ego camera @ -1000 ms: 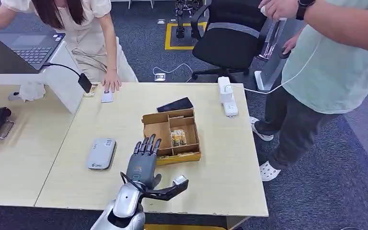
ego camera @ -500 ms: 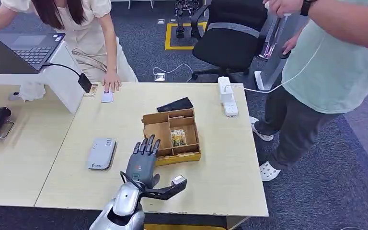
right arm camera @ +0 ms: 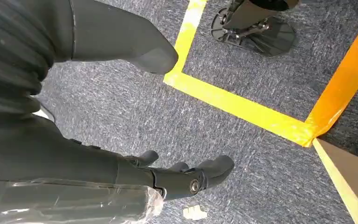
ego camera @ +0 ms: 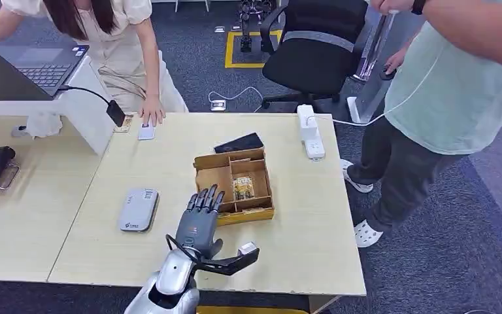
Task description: Pass the card to the sensor for recognition and then transmit it.
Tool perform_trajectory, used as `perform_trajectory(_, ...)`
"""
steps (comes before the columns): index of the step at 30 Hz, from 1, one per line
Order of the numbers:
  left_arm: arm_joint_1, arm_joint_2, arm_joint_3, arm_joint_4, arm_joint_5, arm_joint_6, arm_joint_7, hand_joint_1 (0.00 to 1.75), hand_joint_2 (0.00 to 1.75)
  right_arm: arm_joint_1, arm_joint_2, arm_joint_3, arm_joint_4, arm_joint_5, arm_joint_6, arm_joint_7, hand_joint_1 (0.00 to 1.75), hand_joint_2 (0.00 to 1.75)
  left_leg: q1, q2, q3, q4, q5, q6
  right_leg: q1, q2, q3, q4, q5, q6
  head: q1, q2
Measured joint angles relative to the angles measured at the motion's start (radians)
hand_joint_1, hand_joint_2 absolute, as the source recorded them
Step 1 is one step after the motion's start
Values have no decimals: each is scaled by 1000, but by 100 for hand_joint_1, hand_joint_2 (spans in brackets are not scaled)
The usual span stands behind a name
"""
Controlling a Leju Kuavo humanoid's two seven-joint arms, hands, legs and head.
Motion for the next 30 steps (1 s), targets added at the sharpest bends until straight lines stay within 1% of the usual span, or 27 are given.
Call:
perform_trajectory(10, -1, -8, 0, -13, 0, -11, -8, 0, 175, 0, 0, 0, 0, -6, 0, -1, 0, 175, 0, 0, 0, 0, 0, 0, 0, 0, 0, 0, 0, 0, 0, 0)
perform_trajectory(15, -10, -10, 0, -13, 0, -17, 4, 0, 175, 0, 0, 1, 0, 5, 10, 1, 0, 175, 0, 0, 0, 0, 0, 0, 0, 0, 0, 0, 0, 0, 0, 0)
perform_trajectory(21, -28, -10, 14, 9, 0, -17, 26, 0, 175, -1, 0, 8, 0, 6, 12, 3, 0, 175, 0, 0, 0, 0, 0, 0, 0, 0, 0, 0, 0, 0, 0, 0)
perform_trajectory(30, -41, -11, 33, 33, 0, -16, 23, 0, 175, -1, 0, 16, 0, 5, 12, 6, 0, 175, 0, 0, 0, 0, 0, 0, 0, 0, 0, 0, 0, 0, 0, 0)
